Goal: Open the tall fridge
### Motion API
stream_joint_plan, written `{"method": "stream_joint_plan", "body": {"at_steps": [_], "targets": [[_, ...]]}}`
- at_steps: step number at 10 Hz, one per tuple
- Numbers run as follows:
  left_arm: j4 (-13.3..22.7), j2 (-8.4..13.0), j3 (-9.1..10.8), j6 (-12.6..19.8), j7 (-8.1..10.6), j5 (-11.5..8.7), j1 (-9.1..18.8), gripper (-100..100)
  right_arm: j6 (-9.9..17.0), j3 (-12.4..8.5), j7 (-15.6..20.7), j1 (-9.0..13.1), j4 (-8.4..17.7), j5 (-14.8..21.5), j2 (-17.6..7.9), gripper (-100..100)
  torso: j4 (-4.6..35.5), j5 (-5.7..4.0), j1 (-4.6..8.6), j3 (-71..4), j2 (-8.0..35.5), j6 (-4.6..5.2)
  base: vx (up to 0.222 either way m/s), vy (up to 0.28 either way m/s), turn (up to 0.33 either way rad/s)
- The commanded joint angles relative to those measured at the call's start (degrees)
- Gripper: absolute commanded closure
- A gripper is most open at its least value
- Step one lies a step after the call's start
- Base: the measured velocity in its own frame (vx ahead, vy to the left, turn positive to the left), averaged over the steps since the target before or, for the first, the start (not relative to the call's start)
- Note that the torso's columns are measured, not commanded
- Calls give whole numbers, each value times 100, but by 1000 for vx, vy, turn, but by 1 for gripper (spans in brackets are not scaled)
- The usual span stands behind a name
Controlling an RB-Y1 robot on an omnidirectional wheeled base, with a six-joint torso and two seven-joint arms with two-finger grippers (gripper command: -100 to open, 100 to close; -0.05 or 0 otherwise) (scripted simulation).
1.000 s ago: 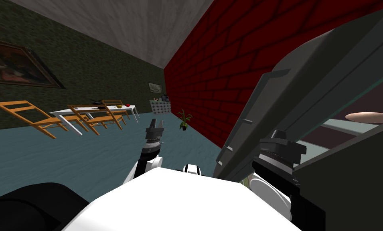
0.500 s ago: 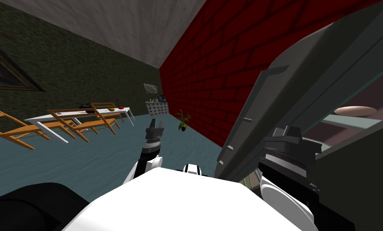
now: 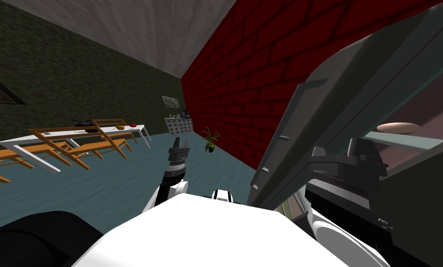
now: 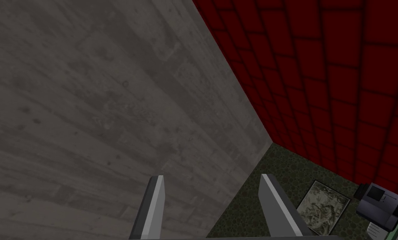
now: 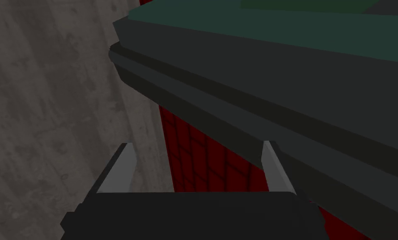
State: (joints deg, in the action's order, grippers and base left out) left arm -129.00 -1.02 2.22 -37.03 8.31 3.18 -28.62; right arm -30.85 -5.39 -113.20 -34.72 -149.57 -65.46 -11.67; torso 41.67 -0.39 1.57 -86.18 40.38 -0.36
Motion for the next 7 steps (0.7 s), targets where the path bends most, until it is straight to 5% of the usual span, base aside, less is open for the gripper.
{"method": "stream_joint_plan", "body": {"at_steps": [1, 7], "targets": [[0, 2, 2, 0, 0, 0, -2, 0, -123, -44, -24, 130, 195, 34, 14, 100, 18, 5, -21, 46, 42, 16, 51, -99, 123], [0, 0, 0, 0, 0, 0, 1, 0, -516, 149, -206, 237, 639, 314, 22, 100, -20, -56, -11, 81, 43, 23, -50, -41, 57]]}}
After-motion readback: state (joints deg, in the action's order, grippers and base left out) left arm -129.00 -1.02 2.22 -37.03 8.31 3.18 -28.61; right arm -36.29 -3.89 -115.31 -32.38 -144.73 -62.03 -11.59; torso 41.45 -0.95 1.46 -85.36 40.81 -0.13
